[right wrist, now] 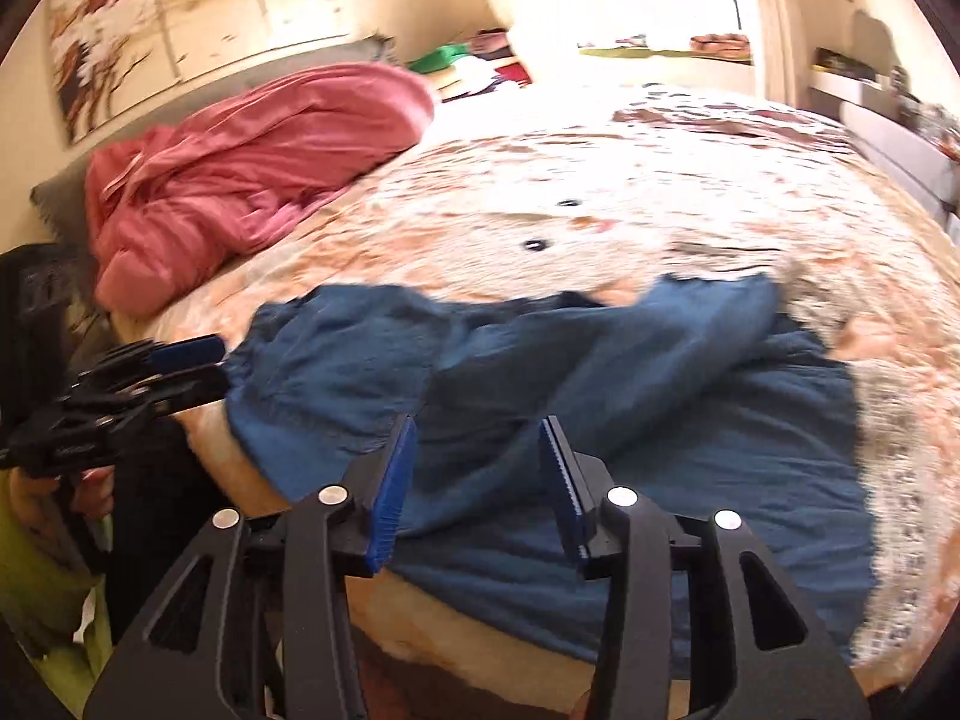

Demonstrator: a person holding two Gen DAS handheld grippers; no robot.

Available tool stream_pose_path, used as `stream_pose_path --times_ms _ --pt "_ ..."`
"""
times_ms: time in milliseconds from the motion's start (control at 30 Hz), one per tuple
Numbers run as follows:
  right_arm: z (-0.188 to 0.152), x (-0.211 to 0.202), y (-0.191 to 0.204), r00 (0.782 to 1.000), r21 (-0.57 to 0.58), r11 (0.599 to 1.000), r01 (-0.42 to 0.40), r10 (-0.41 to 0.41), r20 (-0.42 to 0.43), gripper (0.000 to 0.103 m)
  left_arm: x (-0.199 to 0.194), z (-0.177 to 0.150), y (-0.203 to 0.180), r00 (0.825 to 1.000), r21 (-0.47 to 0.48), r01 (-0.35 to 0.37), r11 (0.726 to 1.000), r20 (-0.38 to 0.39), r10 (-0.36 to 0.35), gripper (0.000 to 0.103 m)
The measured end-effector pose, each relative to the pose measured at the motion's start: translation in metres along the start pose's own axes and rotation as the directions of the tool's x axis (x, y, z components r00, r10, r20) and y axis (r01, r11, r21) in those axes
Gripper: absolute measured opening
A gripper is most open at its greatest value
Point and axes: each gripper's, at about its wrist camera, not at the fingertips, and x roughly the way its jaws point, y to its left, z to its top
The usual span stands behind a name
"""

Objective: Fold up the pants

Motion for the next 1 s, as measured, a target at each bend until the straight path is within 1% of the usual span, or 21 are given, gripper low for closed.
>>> stream_pose_path --times_ms 33,100,233,300,400,467,533,567,633,667,700,733,767,800,867,900,1000 --pt "0.001 -0.005 -0.009 1.0 0.022 0.999 0.027 -0.028 0.009 0.045 0.001 0.004 -0.006 1.0 0.008 0.018 1.0 0.003 -0.019 0.053" --pt "-0.001 -0.013 -0.02 0.998 0.053 0.997 0.053 -0.054 0.019 0.049 0.008 0.011 -0.019 0.998 0.022 0.067 0.998 -0.012 -0.067 0.057" --pt "0.001 -0.021 -0.042 0.993 0.085 0.99 0.109 -0.112 0.029 0.058 0.038 0.015 -0.044 0.99 0.053 0.122 0.991 -0.081 -0.118 0.058" --pt "0.004 -0.026 -0.051 0.989 0.094 0.986 0.138 -0.142 0.038 0.063 0.055 0.016 -0.056 0.98 0.041 0.167 0.985 -0.122 -0.161 0.058" --pt "0.012 -0.029 -0.06 0.985 0.103 0.982 0.158 -0.164 0.052 0.071 0.081 0.015 -0.07 0.964 0.036 0.21 0.977 -0.175 -0.201 0.058" --pt "0.022 -0.023 -0.063 0.983 0.098 0.98 0.171 -0.176 0.049 0.074 0.097 0.016 -0.077 0.951 0.028 0.24 0.97 -0.206 -0.229 0.057" --pt "0.034 -0.016 -0.068 0.982 0.085 0.979 0.185 -0.188 0.031 0.075 0.113 0.018 -0.083 0.943 0.018 0.255 0.967 -0.227 -0.244 0.053" --pt "0.04 -0.012 -0.071 0.981 0.084 0.978 0.189 -0.192 0.029 0.075 0.121 0.019 -0.086 0.939 0.011 0.251 0.968 -0.243 -0.241 0.047" --pt "0.055 0.002 -0.076 0.984 0.078 0.981 0.179 -0.18 0.005 0.076 0.136 0.022 -0.089 0.93 -0.016 0.258 0.966 -0.266 -0.253 0.042" --pt "0.061 0.01 -0.078 0.982 0.074 0.979 0.188 -0.188 -0.006 0.076 0.142 0.023 -0.09 0.93 -0.022 0.252 0.967 -0.271 -0.249 0.036" --pt "0.07 0.02 -0.08 0.98 0.063 0.978 0.199 -0.198 -0.022 0.076 0.146 0.024 -0.091 0.93 -0.027 0.248 0.968 -0.271 -0.246 0.026" --pt "0.078 0.033 -0.082 0.978 0.051 0.977 0.206 -0.204 -0.045 0.076 0.151 0.023 -0.092 0.929 -0.033 0.252 0.967 -0.273 -0.251 0.021" --pt "0.084 0.043 -0.083 0.974 0.04 0.974 0.221 -0.218 -0.064 0.076 0.155 0.023 -0.092 0.928 -0.039 0.254 0.966 -0.272 -0.255 0.011" --pt "0.092 0.056 -0.084 0.971 0.024 0.973 0.229 -0.226 -0.083 0.076 0.158 0.021 -0.092 0.926 -0.047 0.259 0.965 -0.272 -0.261 0.006" --pt "0.103 0.081 -0.085 0.964 -0.005 0.971 0.237 -0.236 -0.118 0.075 0.161 0.019 -0.094 0.923 -0.05 0.272 0.961 -0.268 -0.275 0.001" --pt "0.108 0.094 -0.086 0.96 -0.014 0.97 0.242 -0.242 -0.139 0.075 0.161 0.017 -0.096 0.924 -0.039 0.274 0.961 -0.267 -0.274 0.001" --pt "0.12 0.132 -0.093 0.936 -0.03 0.957 0.288 -0.288 -0.203 0.074 0.161 0.015 -0.097 0.925 -0.023 0.284 0.959 -0.255 -0.28 0.001"
